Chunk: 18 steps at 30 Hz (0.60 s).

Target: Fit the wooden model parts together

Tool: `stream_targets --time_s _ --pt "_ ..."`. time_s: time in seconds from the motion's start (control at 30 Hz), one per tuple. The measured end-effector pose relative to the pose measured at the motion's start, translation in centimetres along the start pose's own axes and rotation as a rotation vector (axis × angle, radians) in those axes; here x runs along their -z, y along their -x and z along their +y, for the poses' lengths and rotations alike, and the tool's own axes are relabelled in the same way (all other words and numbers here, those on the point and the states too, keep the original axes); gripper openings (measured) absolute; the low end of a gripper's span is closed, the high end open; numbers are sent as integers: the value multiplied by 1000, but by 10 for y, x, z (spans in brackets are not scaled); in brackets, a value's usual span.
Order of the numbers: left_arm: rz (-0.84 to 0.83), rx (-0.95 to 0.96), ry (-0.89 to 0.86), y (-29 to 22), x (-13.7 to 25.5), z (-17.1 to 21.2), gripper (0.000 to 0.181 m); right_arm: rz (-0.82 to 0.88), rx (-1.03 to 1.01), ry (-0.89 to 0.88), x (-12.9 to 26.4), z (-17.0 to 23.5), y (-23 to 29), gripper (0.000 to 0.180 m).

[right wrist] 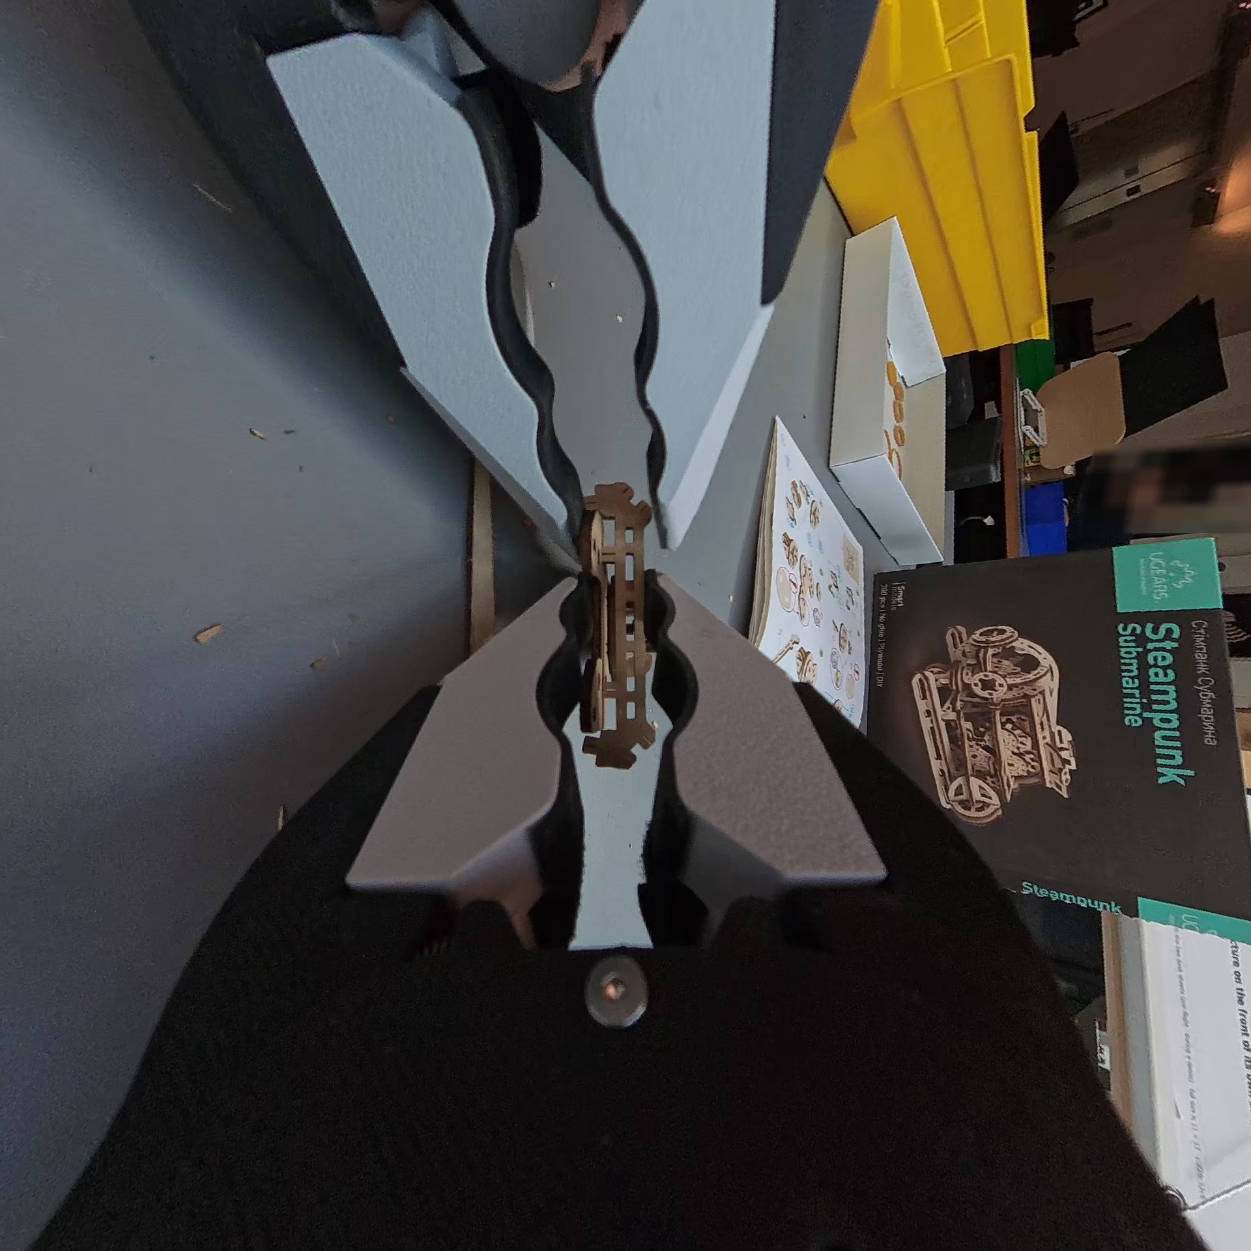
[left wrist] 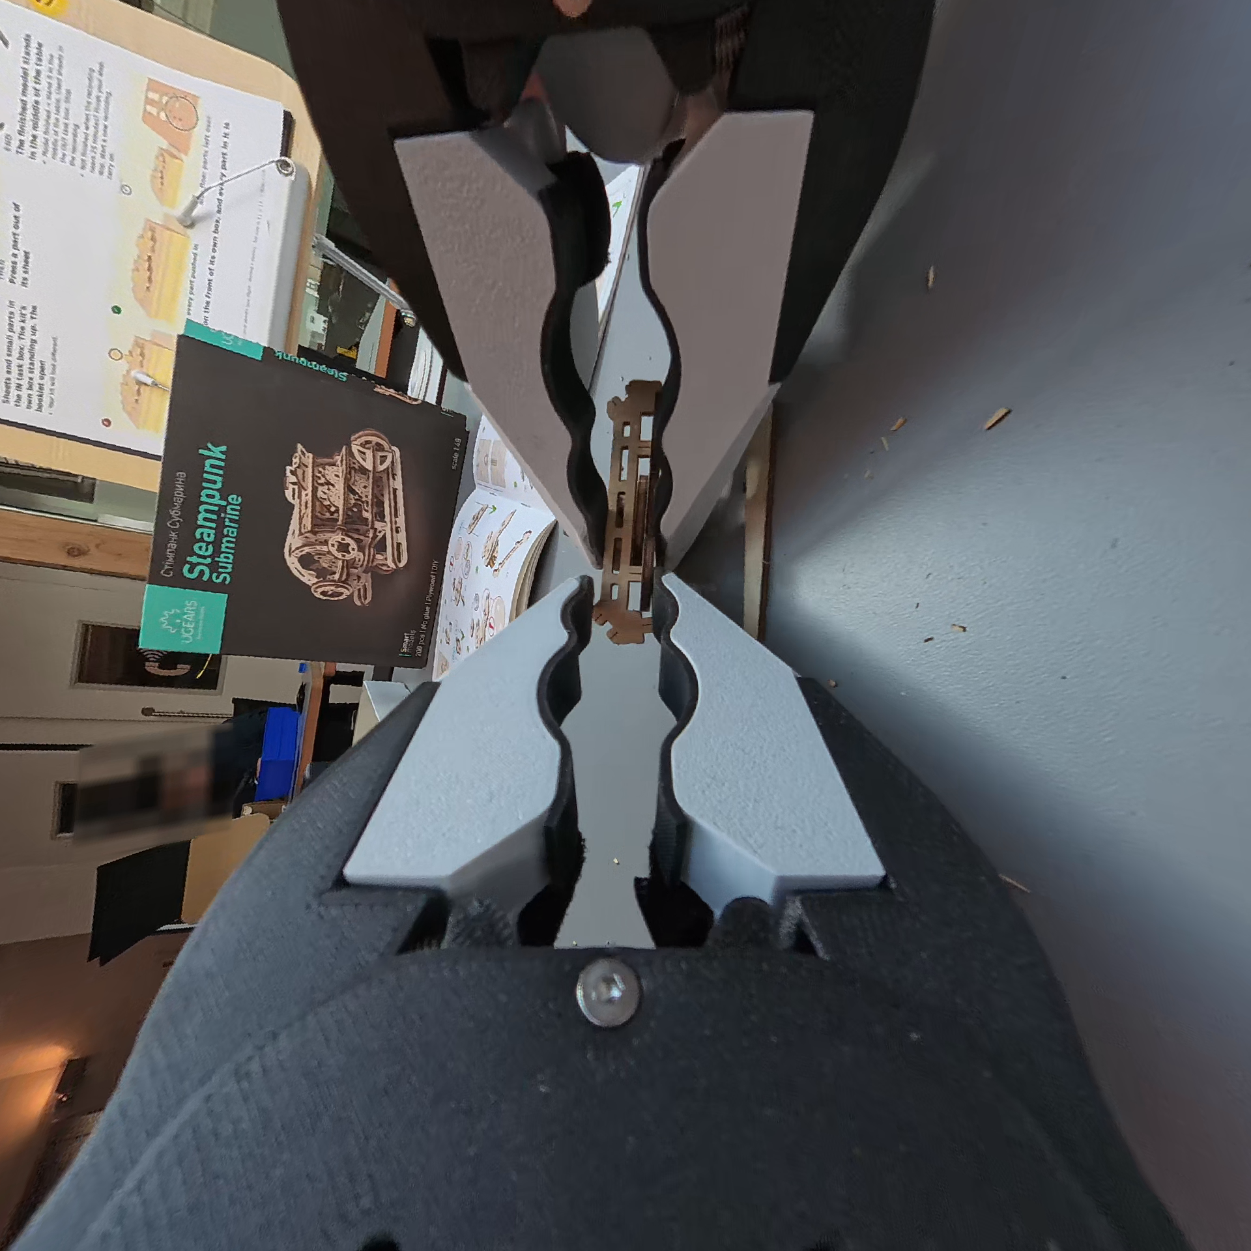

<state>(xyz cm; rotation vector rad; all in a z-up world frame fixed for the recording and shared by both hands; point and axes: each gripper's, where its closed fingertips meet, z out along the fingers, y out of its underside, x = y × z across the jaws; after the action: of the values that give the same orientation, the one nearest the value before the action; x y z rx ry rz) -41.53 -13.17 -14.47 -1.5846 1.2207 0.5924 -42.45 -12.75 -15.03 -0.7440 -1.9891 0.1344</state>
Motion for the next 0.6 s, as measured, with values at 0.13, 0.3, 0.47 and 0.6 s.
stream_targets --time_s 0.13,0.3,0.47,0.6 --pt "32 84 -4 2 0 3 26 9 24 -1 1 1 0 14" --pt "49 36 -6 -4 -2 2 17 2 23 -9 0 -2 2 14" --pt "53 36 5 -4 -2 3 16 10 26 -5 -1 -2 2 14" --pt "36 11 19 -3 -2 3 15 12 18 -6 -1 -3 1 14"
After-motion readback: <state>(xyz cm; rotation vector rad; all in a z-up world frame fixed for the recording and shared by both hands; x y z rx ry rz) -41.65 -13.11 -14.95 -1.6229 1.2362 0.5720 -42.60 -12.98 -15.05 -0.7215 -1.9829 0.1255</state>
